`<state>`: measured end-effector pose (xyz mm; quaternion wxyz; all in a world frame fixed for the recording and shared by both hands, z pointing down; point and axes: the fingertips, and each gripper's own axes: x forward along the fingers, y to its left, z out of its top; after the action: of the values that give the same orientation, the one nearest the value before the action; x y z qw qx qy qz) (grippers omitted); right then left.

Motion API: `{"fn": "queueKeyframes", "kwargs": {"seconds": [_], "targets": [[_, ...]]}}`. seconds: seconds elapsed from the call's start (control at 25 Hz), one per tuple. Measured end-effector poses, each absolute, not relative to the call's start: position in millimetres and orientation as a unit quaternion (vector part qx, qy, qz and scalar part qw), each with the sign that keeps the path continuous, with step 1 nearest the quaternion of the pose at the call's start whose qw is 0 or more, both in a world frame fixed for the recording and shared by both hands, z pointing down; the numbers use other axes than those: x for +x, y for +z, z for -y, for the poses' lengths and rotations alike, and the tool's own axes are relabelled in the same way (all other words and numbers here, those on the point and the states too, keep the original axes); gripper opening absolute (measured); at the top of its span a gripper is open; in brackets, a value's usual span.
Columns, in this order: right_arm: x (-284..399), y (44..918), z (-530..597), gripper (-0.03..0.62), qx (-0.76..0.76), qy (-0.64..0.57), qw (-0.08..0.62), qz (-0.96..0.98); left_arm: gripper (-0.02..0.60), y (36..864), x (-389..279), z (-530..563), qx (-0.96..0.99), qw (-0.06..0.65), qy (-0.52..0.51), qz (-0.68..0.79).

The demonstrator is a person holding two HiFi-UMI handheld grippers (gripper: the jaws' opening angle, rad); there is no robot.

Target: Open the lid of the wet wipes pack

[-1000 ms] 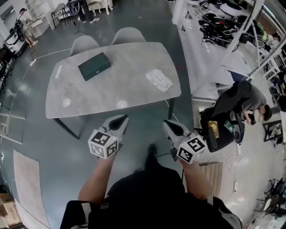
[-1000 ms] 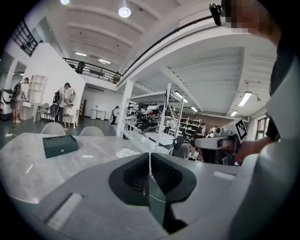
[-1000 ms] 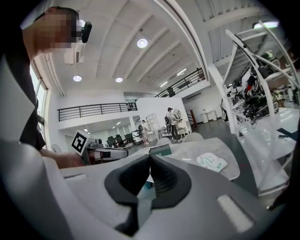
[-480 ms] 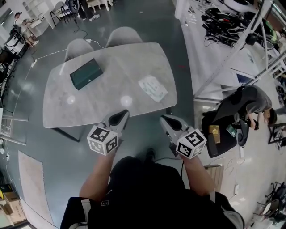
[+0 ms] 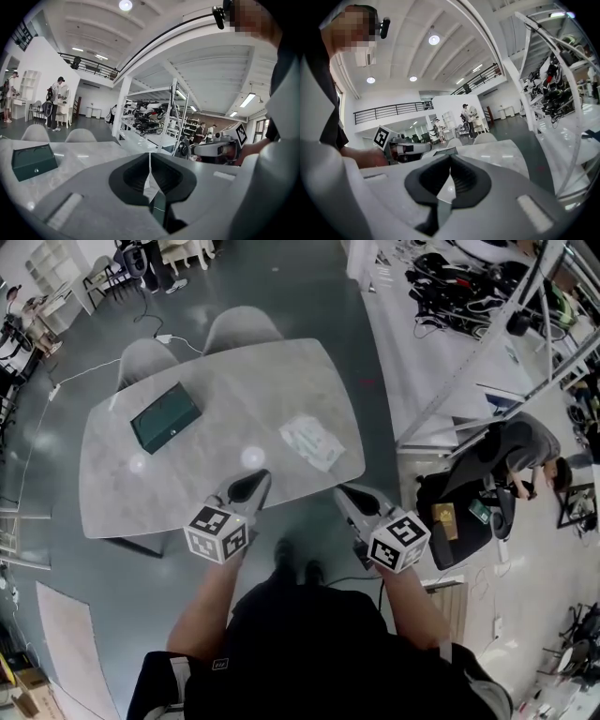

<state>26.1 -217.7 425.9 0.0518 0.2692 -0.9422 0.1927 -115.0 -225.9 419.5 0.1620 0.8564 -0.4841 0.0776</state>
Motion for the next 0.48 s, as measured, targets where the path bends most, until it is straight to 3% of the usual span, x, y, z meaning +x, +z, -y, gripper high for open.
{"fn": "queueKeyframes", "kwargs": {"seconds": [0.48], "targets": [[-45.8, 426.4, 274.3, 0.003, 0.315, 0.180, 0.084, 0.928, 0.021, 422.0, -181.9, 282.2, 0.880, 0.143, 0.085, 0.445]]}}
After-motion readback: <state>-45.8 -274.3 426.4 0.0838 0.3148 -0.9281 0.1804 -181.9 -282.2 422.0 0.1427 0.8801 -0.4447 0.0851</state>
